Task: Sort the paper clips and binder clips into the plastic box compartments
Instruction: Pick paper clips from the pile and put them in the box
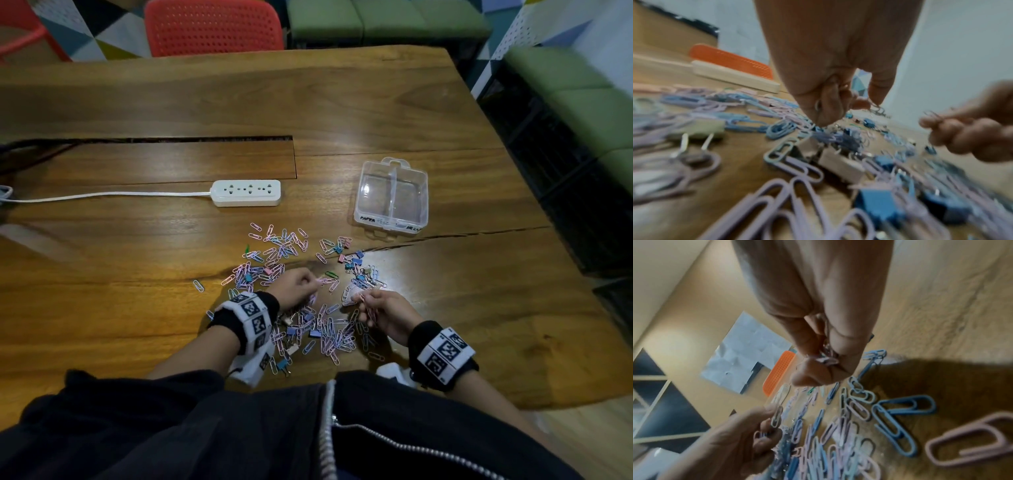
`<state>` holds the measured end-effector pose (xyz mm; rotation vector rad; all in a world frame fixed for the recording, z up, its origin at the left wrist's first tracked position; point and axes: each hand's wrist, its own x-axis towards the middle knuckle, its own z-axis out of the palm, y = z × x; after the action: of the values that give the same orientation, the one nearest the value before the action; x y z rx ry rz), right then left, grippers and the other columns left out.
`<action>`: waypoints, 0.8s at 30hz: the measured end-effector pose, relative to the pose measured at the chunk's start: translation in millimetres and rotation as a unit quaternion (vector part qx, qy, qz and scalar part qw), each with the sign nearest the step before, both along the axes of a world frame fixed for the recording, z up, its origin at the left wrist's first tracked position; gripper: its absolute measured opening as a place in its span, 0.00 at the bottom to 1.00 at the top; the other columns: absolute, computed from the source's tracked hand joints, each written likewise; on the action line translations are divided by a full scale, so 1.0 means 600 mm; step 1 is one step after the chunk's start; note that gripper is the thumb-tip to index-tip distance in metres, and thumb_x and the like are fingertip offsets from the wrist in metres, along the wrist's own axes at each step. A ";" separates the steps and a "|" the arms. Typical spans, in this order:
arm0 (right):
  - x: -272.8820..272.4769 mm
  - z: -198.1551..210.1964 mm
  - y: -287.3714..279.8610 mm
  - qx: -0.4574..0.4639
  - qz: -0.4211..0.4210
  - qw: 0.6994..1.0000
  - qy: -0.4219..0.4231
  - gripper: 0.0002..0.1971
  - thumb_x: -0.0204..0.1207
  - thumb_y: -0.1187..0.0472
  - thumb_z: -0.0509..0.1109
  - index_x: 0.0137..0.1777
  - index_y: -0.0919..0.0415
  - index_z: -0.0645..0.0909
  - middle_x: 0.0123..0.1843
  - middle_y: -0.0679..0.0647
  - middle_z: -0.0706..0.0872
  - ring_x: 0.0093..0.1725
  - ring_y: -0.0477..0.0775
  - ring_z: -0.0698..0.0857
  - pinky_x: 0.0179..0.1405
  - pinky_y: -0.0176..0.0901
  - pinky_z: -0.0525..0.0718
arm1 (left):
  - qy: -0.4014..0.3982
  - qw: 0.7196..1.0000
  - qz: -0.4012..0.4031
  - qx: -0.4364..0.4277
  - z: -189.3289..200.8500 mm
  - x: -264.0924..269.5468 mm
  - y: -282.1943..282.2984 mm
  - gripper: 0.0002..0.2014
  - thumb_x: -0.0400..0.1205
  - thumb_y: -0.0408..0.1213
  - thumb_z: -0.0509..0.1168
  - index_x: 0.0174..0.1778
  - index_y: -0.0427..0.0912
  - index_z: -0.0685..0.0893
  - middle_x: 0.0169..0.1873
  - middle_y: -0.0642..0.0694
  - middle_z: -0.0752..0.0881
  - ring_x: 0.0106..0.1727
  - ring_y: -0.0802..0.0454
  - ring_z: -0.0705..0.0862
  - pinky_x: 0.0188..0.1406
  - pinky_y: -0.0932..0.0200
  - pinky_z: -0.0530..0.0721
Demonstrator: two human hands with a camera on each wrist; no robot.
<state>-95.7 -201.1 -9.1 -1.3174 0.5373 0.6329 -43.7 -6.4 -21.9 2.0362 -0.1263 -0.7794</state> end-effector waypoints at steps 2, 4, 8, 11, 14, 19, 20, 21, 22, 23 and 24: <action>-0.003 0.006 0.001 0.026 0.017 0.999 0.013 0.15 0.83 0.63 0.52 0.39 0.63 0.77 0.31 0.53 0.77 0.27 0.47 0.74 0.23 0.32 0.72 | 0.072 0.992 0.072 -0.080 0.004 0.003 0.008 0.11 0.84 0.35 0.55 0.35 0.46 0.73 0.30 0.51 0.72 0.25 0.59 0.68 0.18 0.73 0.68; -0.006 0.006 0.005 -0.027 0.046 0.999 0.002 0.17 0.82 0.56 0.56 0.33 0.60 0.75 0.29 0.51 0.77 0.26 0.47 0.72 0.26 0.34 0.69 | 0.152 0.957 0.162 -0.187 0.007 0.003 0.011 0.12 0.83 0.32 0.52 0.32 0.43 0.70 0.26 0.50 0.72 0.21 0.59 0.68 0.15 0.71 0.66; -0.023 -0.007 0.010 -0.261 0.147 0.950 -0.094 0.14 0.81 0.57 0.59 0.33 0.57 0.70 0.37 0.55 0.77 0.35 0.51 0.75 0.35 0.38 0.71 | 0.242 0.891 0.217 -0.316 0.009 -0.003 0.013 0.12 0.78 0.28 0.47 0.30 0.41 0.69 0.19 0.47 0.80 0.15 0.57 0.71 0.12 0.73 0.65; -0.038 -0.008 0.013 -0.372 0.272 0.869 -0.181 0.06 0.82 0.60 0.57 0.45 0.55 0.73 0.48 0.52 0.78 0.44 0.47 0.75 0.39 0.36 0.70 | 0.250 0.900 0.195 -0.300 0.010 -0.010 0.006 0.13 0.79 0.31 0.47 0.30 0.40 0.70 0.20 0.47 0.80 0.15 0.57 0.70 0.11 0.73 0.63; -0.047 -0.003 0.015 -0.419 0.380 0.799 -0.204 0.15 0.74 0.49 0.68 0.57 0.54 0.76 0.53 0.51 0.79 0.49 0.46 0.74 0.47 0.35 0.73 | 0.223 0.934 0.168 -0.223 0.012 -0.012 -0.001 0.15 0.84 0.41 0.54 0.32 0.42 0.73 0.23 0.49 0.78 0.14 0.60 0.68 0.10 0.73 0.62; -0.042 -0.016 0.025 -0.465 0.395 0.759 -0.227 0.17 0.73 0.53 0.70 0.59 0.56 0.76 0.58 0.53 0.78 0.58 0.52 0.76 0.51 0.37 0.71 | 0.228 0.951 0.122 -0.169 0.021 -0.016 -0.009 0.07 0.85 0.33 0.55 0.42 0.41 0.76 0.31 0.47 0.79 0.14 0.63 0.71 0.08 0.72 0.66; -0.036 -0.016 0.028 -0.467 0.391 0.760 -0.228 0.15 0.74 0.54 0.69 0.58 0.58 0.77 0.58 0.55 0.79 0.58 0.53 0.76 0.52 0.38 0.72 | 0.234 0.950 0.121 -0.169 0.022 -0.018 -0.010 0.08 0.85 0.32 0.54 0.43 0.41 0.76 0.31 0.47 0.78 0.14 0.63 0.71 0.09 0.72 0.66; -0.031 -0.018 0.032 -0.471 0.389 0.759 -0.225 0.14 0.75 0.54 0.68 0.57 0.59 0.77 0.58 0.56 0.78 0.58 0.54 0.76 0.53 0.40 0.73 | 0.232 0.953 0.114 -0.160 0.023 -0.021 -0.013 0.09 0.85 0.33 0.53 0.43 0.41 0.77 0.30 0.48 0.77 0.16 0.62 0.71 0.10 0.72 0.66; -0.024 -0.018 0.035 -0.475 0.387 0.757 -0.226 0.13 0.76 0.55 0.67 0.56 0.61 0.78 0.58 0.56 0.78 0.58 0.55 0.76 0.55 0.42 0.74 | 0.210 0.964 0.097 -0.130 0.024 -0.024 -0.016 0.11 0.86 0.35 0.52 0.42 0.43 0.77 0.29 0.49 0.75 0.18 0.61 0.70 0.12 0.70 0.66; -0.019 -0.018 0.038 -0.477 0.385 0.758 -0.225 0.12 0.76 0.57 0.66 0.55 0.63 0.78 0.58 0.57 0.77 0.58 0.55 0.76 0.56 0.43 0.74 | 0.165 0.981 0.066 -0.079 0.025 -0.027 -0.020 0.13 0.87 0.38 0.50 0.39 0.45 0.77 0.28 0.50 0.73 0.21 0.59 0.69 0.16 0.68 0.67; -0.015 -0.018 0.041 -0.475 0.377 0.762 -0.229 0.10 0.77 0.59 0.64 0.54 0.65 0.78 0.57 0.57 0.76 0.56 0.55 0.75 0.56 0.42 0.73 | 0.104 0.994 0.027 -0.018 0.026 -0.030 -0.026 0.15 0.87 0.41 0.49 0.36 0.47 0.75 0.28 0.51 0.72 0.25 0.56 0.70 0.22 0.64 0.69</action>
<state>-104.8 -176.8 -19.6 -2.6365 -0.1867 0.6526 -61.7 -22.0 -6.3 1.9043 0.0332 -0.9441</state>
